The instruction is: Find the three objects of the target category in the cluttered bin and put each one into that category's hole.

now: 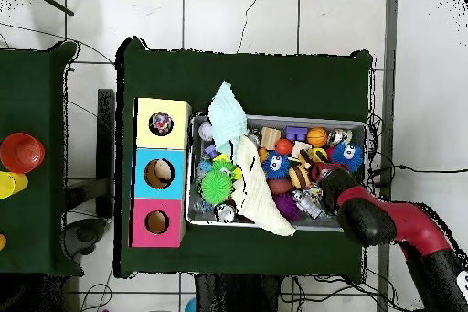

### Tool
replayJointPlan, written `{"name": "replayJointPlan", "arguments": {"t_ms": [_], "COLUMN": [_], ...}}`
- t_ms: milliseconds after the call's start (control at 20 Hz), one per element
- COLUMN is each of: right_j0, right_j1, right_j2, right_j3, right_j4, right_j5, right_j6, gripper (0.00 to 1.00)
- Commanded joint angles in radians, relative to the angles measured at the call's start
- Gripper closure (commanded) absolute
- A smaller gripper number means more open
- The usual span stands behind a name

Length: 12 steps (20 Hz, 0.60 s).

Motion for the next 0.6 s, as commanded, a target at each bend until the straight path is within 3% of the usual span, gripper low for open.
{"name": "replayJointPlan", "arguments": {"t_ms": [50,100,350,600], "right_j0": [0.161,0.262,0.235,0.227], "right_j1": [-0.088,-0.126,-0.101,-0.090], "right_j2": [-0.202,-0.371,-0.353,-0.348], "right_j3": [-0.031,-0.017,0.009,0.020], "right_j4": [-0.038,0.226,0.325,0.367], "right_j5": [-0.416,-0.506,-0.522,-0.532], "right_j6": [0.214,0.531,0.399,0.344], "gripper": [0.00,0.00,0.00,0.00]}}
